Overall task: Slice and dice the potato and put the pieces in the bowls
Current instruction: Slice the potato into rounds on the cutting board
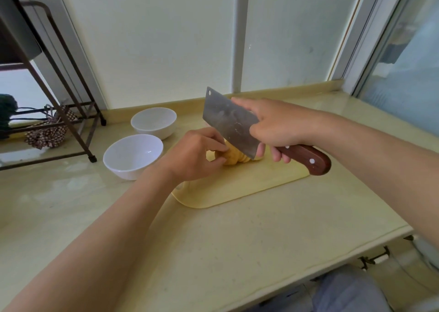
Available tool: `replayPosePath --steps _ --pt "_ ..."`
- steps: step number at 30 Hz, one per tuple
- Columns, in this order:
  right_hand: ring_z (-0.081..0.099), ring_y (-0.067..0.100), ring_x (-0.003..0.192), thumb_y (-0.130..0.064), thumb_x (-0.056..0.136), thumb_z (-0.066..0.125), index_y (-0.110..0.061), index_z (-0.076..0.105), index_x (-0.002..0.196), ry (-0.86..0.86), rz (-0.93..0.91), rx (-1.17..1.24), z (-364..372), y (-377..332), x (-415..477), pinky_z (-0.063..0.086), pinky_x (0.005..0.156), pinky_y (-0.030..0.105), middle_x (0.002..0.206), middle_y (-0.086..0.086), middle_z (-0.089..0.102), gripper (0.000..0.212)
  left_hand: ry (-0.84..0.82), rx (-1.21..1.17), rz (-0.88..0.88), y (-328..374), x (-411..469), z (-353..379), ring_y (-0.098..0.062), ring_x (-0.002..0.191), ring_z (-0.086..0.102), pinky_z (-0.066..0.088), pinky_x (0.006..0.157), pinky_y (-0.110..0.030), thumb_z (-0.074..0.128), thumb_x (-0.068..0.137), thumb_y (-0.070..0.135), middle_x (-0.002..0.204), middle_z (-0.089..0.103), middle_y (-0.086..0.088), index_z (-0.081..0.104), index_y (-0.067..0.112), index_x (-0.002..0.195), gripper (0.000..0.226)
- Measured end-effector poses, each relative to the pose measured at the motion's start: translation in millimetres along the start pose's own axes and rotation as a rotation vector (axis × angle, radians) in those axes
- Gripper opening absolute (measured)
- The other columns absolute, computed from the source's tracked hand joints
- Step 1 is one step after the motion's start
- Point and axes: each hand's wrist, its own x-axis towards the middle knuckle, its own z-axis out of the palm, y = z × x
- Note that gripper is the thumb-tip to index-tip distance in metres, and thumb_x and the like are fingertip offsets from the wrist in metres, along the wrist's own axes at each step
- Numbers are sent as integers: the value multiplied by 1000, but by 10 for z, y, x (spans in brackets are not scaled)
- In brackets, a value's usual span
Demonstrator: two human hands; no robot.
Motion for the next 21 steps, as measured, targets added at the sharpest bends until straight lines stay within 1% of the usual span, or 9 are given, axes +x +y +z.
replayPosePath --steps 4,11,14,17,21 --pt "63 21 44 2 93 33 -54 9 161 -15 10 -4 21 -7 -5 54 45 32 82 20 73 92 -2 -10 -11 1 0 -9 -15 74 65 54 68 -36 78 72 10 88 69 -1 79 11 91 19" --pt "64 23 47 1 96 33 -53 4 161 -23 43 -8 42 -7 -64 55 45 33 78 19 71 89 -6 -43 -66 -8 3 -4 -17 75 66 56 71 -40 80 72 10 87 69 0 80 14 92 20" --pt "61 20 41 1 96 33 -53 4 162 -29 48 -24 42 -14 -127 54 44 32 79 18 71 90 -1 -60 -81 -20 0 -5 -18 75 67 57 71 -41 81 72 10 87 69 0 80 12 92 20" --pt "56 17 34 1 98 32 -53 3 161 -39 58 -25 20 -16 -200 50 41 28 76 17 70 88 2 -79 -96 -23 6 -13 -18 76 68 57 73 -41 82 72 8 87 69 -2 80 11 92 21" --pt "55 15 32 0 99 32 -54 3 161 -46 64 -44 9 -34 -242 48 39 26 74 16 69 87 5 -81 -99 -17 2 -4 -18 75 68 57 73 -40 83 72 7 86 70 -2 80 10 91 19"
